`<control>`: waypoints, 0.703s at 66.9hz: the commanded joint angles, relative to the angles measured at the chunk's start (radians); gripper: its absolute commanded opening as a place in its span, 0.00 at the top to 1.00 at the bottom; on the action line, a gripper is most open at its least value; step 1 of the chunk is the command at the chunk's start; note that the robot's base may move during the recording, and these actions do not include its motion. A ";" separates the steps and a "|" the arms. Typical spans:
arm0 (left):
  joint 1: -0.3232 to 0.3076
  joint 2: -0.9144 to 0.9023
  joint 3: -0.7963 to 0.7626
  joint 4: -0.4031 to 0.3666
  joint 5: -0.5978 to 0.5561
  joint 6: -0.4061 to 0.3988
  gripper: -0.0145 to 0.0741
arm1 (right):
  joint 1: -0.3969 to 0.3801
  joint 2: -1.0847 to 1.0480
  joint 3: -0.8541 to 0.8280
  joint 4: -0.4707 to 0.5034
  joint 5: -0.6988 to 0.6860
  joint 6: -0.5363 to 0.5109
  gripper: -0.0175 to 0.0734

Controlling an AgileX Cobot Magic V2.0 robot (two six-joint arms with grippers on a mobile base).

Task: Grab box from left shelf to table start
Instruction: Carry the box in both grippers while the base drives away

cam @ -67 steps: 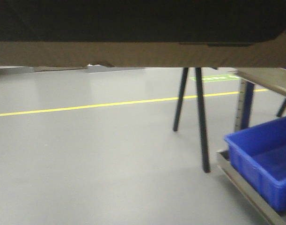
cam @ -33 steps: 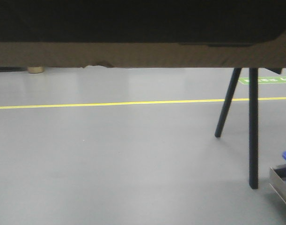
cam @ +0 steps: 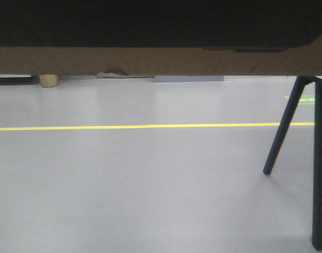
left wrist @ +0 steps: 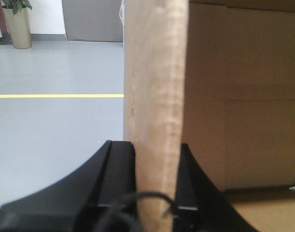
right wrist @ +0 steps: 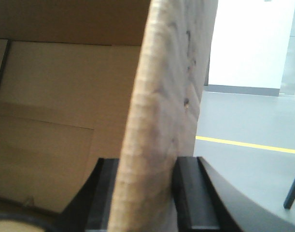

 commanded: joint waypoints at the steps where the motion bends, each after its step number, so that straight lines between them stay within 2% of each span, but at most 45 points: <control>1: -0.006 0.016 -0.037 -0.005 -0.211 -0.015 0.94 | -0.005 0.027 -0.028 -0.040 -0.147 -0.009 0.74; 47: -0.004 0.016 -0.037 -0.005 -0.209 -0.015 0.94 | -0.005 0.027 -0.028 -0.040 -0.146 -0.009 0.74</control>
